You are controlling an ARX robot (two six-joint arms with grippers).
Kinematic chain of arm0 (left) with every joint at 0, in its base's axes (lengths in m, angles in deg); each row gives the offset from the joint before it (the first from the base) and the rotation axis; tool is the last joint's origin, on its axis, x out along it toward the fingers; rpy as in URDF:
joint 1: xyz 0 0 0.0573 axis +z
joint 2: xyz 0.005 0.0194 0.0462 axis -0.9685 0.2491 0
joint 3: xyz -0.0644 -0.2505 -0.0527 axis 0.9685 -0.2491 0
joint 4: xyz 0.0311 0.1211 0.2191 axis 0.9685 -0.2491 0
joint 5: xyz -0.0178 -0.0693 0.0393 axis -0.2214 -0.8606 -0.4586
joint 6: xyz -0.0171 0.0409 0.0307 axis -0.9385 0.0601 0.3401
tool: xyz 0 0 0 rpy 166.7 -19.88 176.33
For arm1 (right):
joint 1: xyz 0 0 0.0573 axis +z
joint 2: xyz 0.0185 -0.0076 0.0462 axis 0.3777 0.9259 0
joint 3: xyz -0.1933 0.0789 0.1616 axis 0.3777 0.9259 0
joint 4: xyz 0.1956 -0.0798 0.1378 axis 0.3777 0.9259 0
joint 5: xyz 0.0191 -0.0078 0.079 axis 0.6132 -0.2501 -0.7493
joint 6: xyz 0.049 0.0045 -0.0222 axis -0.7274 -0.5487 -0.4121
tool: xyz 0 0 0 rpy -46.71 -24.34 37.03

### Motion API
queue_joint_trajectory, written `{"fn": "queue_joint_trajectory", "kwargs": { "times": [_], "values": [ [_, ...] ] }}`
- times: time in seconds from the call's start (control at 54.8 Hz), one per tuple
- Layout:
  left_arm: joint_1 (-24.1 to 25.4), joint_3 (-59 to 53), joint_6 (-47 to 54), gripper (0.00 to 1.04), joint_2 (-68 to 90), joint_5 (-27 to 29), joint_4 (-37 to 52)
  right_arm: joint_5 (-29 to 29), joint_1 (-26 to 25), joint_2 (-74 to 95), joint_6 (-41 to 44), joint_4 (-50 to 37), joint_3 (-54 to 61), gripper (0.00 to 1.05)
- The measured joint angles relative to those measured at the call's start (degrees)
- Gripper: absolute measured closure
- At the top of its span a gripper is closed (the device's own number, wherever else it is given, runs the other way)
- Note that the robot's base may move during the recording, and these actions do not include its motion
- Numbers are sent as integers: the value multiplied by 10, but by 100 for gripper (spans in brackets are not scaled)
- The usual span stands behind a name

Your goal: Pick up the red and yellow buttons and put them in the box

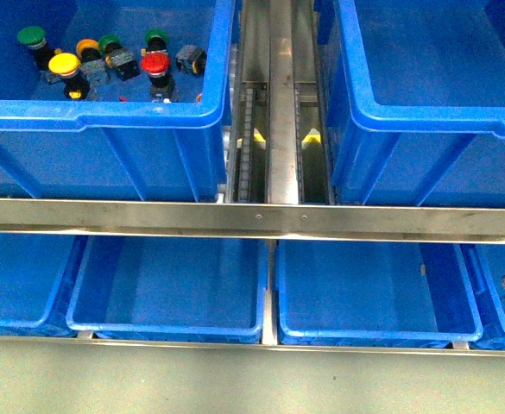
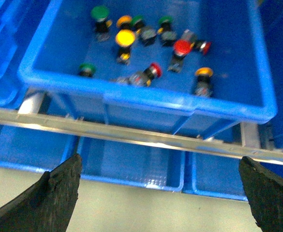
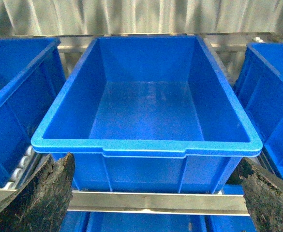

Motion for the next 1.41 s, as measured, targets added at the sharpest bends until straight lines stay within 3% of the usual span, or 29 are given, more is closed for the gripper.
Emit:
{"fn": "queue_joint_trajectory", "kwargs": {
  "times": [0.11, 0.237, 0.475, 0.913, 1.406],
  "values": [
    [43, 114, 77, 8, 159, -57, 93, 0, 0, 0, 0, 0, 0, 6],
    [72, 233, 106, 8, 309, -77, 98, 0, 0, 0, 0, 0, 0, 6],
    [75, 458, 130, 8, 563, -167, 7, 0, 0, 0, 0, 0, 0, 6],
    [57, 833, 177, 8, 892, -197, -163, 0, 0, 0, 0, 0, 0, 6],
    [36, 977, 185, 8, 1008, -209, -226, 0, 0, 0, 0, 0, 0, 6]
  ]
}}
